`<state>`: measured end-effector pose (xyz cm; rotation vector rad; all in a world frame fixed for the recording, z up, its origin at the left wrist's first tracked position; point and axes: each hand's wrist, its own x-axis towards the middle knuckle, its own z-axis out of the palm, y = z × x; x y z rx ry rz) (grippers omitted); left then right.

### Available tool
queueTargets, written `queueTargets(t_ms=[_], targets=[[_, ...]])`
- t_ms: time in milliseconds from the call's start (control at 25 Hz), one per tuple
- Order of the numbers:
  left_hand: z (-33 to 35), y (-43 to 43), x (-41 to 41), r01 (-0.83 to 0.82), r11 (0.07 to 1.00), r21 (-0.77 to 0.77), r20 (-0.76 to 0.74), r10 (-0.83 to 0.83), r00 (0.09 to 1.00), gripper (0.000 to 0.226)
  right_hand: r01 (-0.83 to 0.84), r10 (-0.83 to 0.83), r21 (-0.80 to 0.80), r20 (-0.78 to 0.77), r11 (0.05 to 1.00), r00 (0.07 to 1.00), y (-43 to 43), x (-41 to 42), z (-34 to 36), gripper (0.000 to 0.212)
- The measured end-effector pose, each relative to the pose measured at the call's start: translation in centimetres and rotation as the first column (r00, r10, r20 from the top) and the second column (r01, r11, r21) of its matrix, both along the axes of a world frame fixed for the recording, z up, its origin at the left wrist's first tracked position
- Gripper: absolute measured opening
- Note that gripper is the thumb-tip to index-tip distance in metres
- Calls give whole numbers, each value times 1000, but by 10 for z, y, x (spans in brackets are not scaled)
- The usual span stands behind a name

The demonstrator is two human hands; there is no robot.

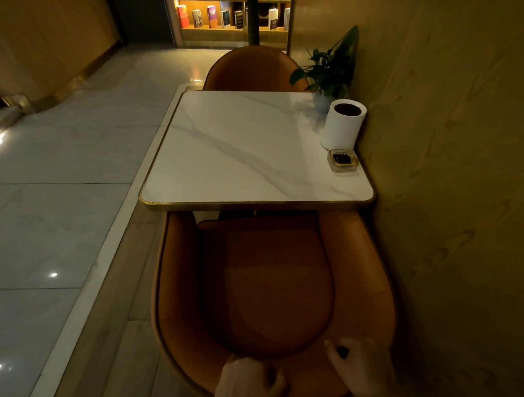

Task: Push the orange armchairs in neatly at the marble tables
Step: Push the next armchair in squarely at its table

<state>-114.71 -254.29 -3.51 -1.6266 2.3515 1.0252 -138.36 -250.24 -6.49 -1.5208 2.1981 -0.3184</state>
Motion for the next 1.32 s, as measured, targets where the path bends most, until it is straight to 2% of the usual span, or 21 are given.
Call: queueTargets(t_ms=[160,280,440,560,720,880,1040,1200,1320], targets=[[6,-1,6,-2,998,-60,12,2,1000,46,10,-10,20,-5,1000,1000,-1,10,8,52],[5,1,16,15,998,-55,33,-14,999,47,0,9,94,-101,996,995,1,19,7,51],[-1,2,28,-35,997,-68,66,40,997,48,63,-62,12,-75,998,995,6,33,1,50],[0,3,26,-78,997,-18,111,79,991,47,35,-32,57,-52,998,998,3,29,0,37],[-3,1,24,-76,997,-9,167,76,983,50,-30,32,28,-64,999,997,1,31,5,30],[-8,5,25,-85,995,-59,161,93,983,50,-63,67,54,-73,997,995,0,29,-1,29],[-6,6,26,-117,990,-74,100,124,987,47,-13,13,7,-57,1000,998,4,32,-5,39],[-5,2,27,-151,987,-46,98,155,983,47,-9,4,-46,-105,999,994,6,39,-3,38],[-4,2,26,-171,985,-30,108,173,979,45,-19,16,-21,-107,1000,994,6,41,1,36]])
